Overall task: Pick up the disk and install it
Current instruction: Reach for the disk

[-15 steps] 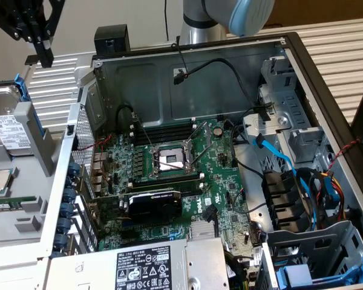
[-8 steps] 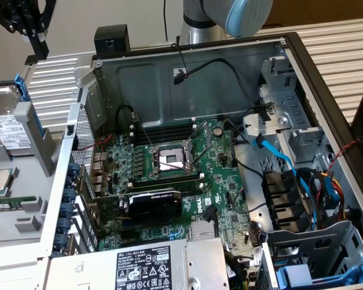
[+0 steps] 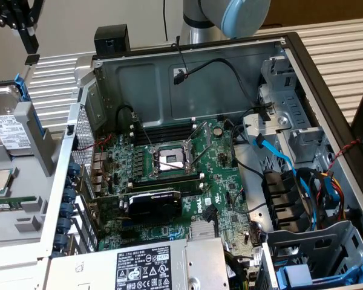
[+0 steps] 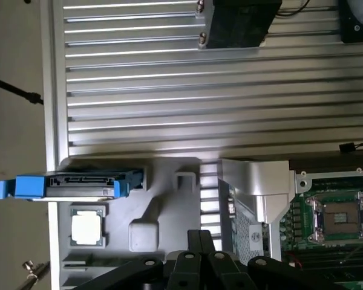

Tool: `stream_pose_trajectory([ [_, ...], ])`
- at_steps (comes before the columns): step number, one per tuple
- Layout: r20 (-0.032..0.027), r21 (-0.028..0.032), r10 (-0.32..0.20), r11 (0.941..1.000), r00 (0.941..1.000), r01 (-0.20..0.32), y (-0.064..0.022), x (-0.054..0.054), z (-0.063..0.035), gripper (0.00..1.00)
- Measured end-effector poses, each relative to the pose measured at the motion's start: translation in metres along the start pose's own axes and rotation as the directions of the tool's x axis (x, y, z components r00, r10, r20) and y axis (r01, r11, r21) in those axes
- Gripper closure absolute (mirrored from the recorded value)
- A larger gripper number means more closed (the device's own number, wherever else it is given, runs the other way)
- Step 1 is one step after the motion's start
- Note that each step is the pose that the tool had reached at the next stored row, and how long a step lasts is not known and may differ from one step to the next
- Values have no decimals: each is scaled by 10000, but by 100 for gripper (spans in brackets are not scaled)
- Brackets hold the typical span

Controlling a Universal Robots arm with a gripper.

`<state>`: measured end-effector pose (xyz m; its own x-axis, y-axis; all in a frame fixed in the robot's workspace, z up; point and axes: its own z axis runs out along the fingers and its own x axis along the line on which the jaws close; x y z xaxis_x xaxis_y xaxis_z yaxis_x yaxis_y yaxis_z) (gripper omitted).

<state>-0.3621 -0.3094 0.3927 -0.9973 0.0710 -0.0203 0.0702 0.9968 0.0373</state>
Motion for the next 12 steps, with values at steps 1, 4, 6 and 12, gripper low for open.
stream_pose_trajectory([
  [1, -1, 0, 1, 10000, 10000, -1, 7, 46, -1, 89],
  [4, -1, 1, -1, 10000, 10000, 1, 19, 174, -3, 89],
  [6, -1, 0, -1, 10000, 10000, 1, 34, 242, -4, 89],
  [12, -1, 0, -2, 10000, 10000, 2, 144, 425, -4, 89],
])
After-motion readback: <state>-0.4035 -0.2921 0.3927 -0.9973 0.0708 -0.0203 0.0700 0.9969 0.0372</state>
